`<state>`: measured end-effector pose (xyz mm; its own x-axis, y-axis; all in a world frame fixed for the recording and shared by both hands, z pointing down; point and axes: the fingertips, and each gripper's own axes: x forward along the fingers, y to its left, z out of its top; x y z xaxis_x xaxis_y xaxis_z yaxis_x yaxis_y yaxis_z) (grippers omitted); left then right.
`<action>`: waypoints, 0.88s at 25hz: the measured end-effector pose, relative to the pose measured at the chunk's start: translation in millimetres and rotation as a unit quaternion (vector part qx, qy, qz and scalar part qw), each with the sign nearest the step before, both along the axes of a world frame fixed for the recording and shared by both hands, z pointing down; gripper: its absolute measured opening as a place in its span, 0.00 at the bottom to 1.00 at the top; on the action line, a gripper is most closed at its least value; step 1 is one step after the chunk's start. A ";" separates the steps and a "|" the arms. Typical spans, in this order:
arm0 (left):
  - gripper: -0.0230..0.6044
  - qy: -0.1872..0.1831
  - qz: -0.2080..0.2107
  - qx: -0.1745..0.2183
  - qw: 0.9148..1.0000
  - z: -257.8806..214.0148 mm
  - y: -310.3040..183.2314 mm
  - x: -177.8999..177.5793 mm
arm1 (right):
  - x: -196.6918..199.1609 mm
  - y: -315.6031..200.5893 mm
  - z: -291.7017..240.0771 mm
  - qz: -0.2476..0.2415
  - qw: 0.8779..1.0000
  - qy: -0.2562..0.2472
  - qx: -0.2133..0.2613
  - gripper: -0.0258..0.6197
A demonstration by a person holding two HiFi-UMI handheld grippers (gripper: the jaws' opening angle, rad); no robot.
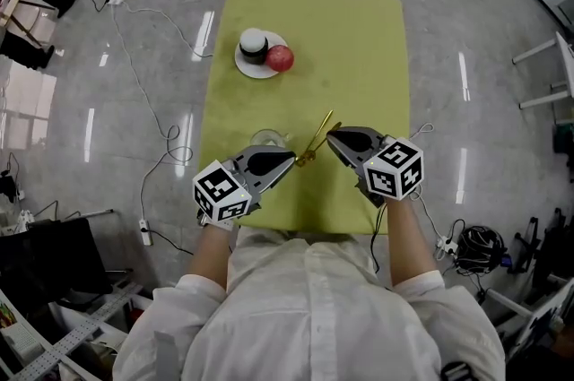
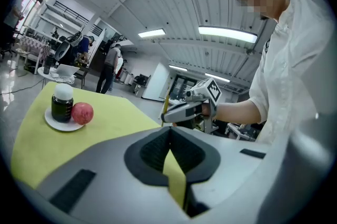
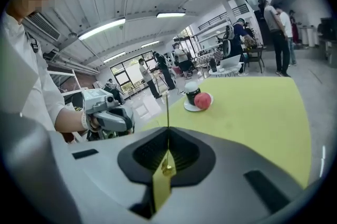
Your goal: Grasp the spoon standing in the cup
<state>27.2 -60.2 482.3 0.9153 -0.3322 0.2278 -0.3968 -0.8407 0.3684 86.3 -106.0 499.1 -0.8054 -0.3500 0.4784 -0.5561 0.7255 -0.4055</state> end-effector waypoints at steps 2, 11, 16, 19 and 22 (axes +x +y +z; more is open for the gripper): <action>0.04 0.000 0.000 0.000 1.000 -0.1 0.1 3.0 | 4.7 5.0 13.6 0.000 1.000 0.007 -0.016 0.05; 0.04 0.000 0.001 -0.007 1.000 4.6 3.2 13.6 | 11.4 15.3 51.4 -0.005 0.998 0.024 -0.055 0.05; 0.04 0.000 0.001 -0.009 1.000 6.5 5.6 16.6 | 11.7 18.9 64.3 -0.007 0.997 0.029 -0.065 0.05; 0.04 -0.001 0.001 -0.010 1.000 6.8 6.6 16.7 | 11.9 17.2 66.0 -0.005 0.997 0.028 -0.067 0.05; 0.04 -0.002 0.001 -0.010 1.000 6.3 6.9 17.4 | 14.6 14.3 68.0 -0.003 0.997 0.033 -0.068 0.05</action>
<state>44.6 -53.3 488.6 0.9155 -0.3250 0.2372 -0.3957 -0.8342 0.3842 100.8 -91.7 567.1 -0.7722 -0.2743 0.5731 -0.5811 0.6696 -0.4625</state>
